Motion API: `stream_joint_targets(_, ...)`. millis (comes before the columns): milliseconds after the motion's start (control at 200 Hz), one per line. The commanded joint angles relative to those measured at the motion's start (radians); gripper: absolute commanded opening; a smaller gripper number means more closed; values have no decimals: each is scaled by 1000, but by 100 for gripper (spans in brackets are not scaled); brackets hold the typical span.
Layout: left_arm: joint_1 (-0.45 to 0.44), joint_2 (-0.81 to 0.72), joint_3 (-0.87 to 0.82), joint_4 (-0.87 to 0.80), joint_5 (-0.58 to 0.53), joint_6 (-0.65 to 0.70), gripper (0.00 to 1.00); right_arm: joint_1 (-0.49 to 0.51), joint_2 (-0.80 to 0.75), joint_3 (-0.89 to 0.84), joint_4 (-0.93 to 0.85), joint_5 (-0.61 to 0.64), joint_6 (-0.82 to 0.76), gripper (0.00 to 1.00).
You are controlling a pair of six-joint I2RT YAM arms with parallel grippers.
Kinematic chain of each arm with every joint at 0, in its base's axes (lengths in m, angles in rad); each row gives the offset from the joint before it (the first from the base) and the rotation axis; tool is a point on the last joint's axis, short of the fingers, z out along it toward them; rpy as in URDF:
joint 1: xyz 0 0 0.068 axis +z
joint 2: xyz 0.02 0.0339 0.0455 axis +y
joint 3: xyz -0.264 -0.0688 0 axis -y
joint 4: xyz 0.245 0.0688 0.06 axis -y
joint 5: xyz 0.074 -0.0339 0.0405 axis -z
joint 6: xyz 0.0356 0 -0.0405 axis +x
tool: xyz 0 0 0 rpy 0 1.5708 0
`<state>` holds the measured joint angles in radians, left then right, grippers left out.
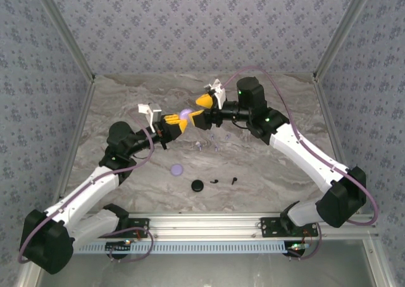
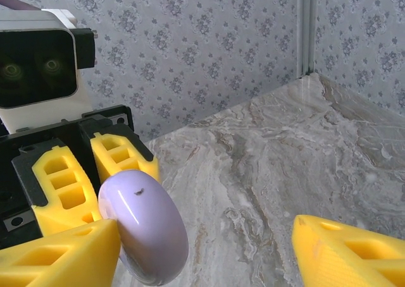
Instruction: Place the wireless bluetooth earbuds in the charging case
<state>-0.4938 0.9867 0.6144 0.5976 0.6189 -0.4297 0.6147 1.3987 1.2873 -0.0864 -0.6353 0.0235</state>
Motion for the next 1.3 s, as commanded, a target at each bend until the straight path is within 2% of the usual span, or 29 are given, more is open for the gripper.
stream_joint_targets(0, -12, 1, 36, 35, 36, 19, 0, -16, 25, 38, -29, 50, 17, 73)
stream_joint_targets(555, -18, 4, 35, 32, 37, 26, 0, -36, 75, 102, -41, 16, 37, 73)
stream_joint_targets(864, -18, -19, 14, -37, 0, 73, 0, -77, -44, 69, -44, -6, 102, 74)
stream_joint_targets(984, -19, -41, -6, -32, -14, 91, 0, -92, -79, 53, -157, 60, 113, 74)
stream_joint_targets(1099, -19, -61, -23, -9, 3, 130, 0, -110, -71, 21, -263, 163, 154, 69)
stream_joint_targets(1294, -38, -134, -65, 3, 22, 270, 0, -115, 35, -10, -389, 308, 267, 64)
